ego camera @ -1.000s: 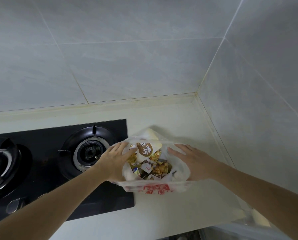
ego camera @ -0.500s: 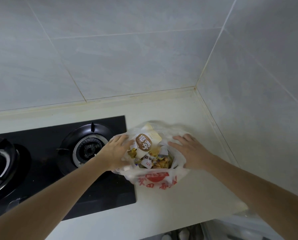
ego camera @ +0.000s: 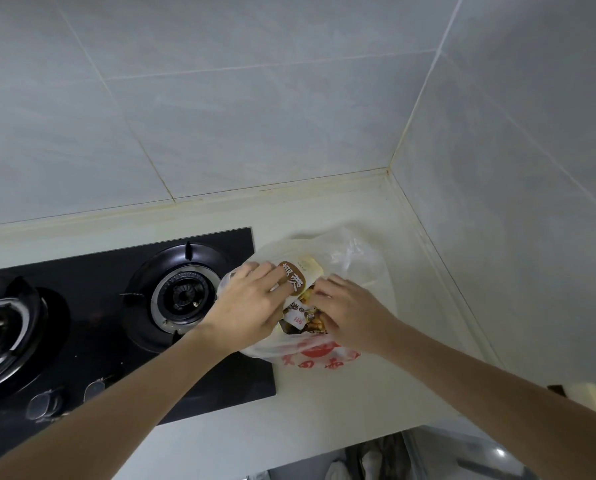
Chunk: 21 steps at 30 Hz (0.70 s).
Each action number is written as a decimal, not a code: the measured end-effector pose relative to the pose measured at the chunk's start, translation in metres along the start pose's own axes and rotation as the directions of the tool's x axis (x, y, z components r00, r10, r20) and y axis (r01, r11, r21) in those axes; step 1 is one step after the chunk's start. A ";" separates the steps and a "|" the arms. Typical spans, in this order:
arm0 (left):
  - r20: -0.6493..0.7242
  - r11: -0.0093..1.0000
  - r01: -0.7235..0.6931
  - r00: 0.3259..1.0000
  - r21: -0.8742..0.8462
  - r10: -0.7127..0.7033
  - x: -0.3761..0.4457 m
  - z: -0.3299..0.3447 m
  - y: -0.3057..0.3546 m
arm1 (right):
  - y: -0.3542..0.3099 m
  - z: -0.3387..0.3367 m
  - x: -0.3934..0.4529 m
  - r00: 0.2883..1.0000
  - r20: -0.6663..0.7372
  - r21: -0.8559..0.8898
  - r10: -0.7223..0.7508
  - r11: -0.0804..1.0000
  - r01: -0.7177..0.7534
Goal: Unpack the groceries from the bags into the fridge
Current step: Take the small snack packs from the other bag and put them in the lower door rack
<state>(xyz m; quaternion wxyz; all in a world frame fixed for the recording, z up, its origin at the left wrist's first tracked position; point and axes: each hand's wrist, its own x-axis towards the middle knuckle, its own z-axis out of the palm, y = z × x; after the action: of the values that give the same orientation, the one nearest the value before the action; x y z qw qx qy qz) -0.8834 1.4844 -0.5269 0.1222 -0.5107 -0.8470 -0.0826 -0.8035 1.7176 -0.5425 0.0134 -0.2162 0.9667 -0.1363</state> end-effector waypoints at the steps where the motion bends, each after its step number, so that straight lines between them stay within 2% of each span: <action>1: 0.037 0.999 0.021 0.999 -0.041 -0.019 0.000 0.005 0.000 | 0.003 0.008 -0.001 0.993 0.075 0.028 0.092 0.995 -0.095; 3: 0.176 0.987 0.137 0.977 -0.082 -0.121 -0.002 0.018 -0.003 | 0.009 0.022 -0.002 0.951 0.200 0.057 0.237 0.966 -0.252; 5: 0.389 0.958 0.279 0.892 -0.074 -0.230 -0.002 0.028 -0.008 | 0.015 0.032 0.002 0.913 0.263 0.069 0.311 0.938 -0.339; 6: 0.479 0.950 0.307 0.844 -0.058 -0.243 -0.002 0.034 -0.010 | 0.017 0.036 0.005 0.901 0.276 0.094 0.335 0.923 -0.373; 8: 0.567 0.954 0.300 0.789 -0.019 -0.237 0.000 0.042 -0.011 | 0.019 0.044 0.014 0.882 0.297 0.149 0.367 0.894 -0.422; 15: 0.654 0.909 0.407 0.665 0.086 -0.360 0.002 0.061 -0.012 | 0.015 0.061 0.028 0.906 0.242 0.128 0.346 0.915 -0.383; 17: 0.632 0.892 0.443 0.666 0.092 -0.396 0.002 0.063 -0.014 | 0.014 0.065 0.026 0.908 0.237 0.106 0.344 0.920 -0.377; 21: 0.546 0.906 0.409 0.738 0.106 -0.397 0.002 0.065 -0.018 | 0.015 0.065 0.022 0.907 0.268 0.118 0.324 0.924 -0.364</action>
<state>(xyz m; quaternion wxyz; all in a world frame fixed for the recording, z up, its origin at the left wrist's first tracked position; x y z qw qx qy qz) -0.9078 1.4948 -0.5883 -0.1553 -0.3179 -0.9346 0.0362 -0.8243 1.7041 -0.6083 0.1737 -0.0551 0.9659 -0.1838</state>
